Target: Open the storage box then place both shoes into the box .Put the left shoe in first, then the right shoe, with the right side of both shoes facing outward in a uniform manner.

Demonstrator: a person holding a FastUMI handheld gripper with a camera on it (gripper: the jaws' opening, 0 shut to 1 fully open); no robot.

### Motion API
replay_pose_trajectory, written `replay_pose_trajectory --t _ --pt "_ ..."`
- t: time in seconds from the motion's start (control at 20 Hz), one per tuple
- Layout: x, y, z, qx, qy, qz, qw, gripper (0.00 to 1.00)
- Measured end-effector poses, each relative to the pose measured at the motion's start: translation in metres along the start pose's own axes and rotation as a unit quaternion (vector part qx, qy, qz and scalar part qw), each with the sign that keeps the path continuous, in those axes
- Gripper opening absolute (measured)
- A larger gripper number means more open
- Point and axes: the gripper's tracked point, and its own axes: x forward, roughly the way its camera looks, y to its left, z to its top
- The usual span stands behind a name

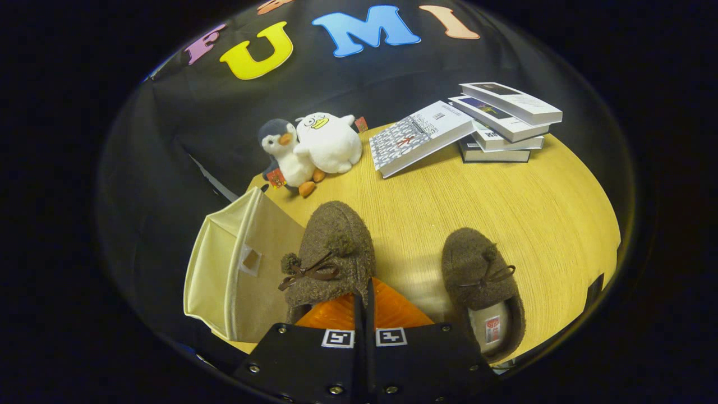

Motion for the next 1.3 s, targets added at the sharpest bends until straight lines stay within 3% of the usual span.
replay_pose_trajectory --t 0.5,0.9,1.3 --pt "-0.022 0.087 0.059 0.006 -0.048 0.054 0.997 0.00" --pt "-0.002 0.159 0.050 -0.006 -0.042 0.087 0.995 0.00" --pt "0.029 0.201 0.026 -0.023 -0.039 0.081 0.996 0.00"
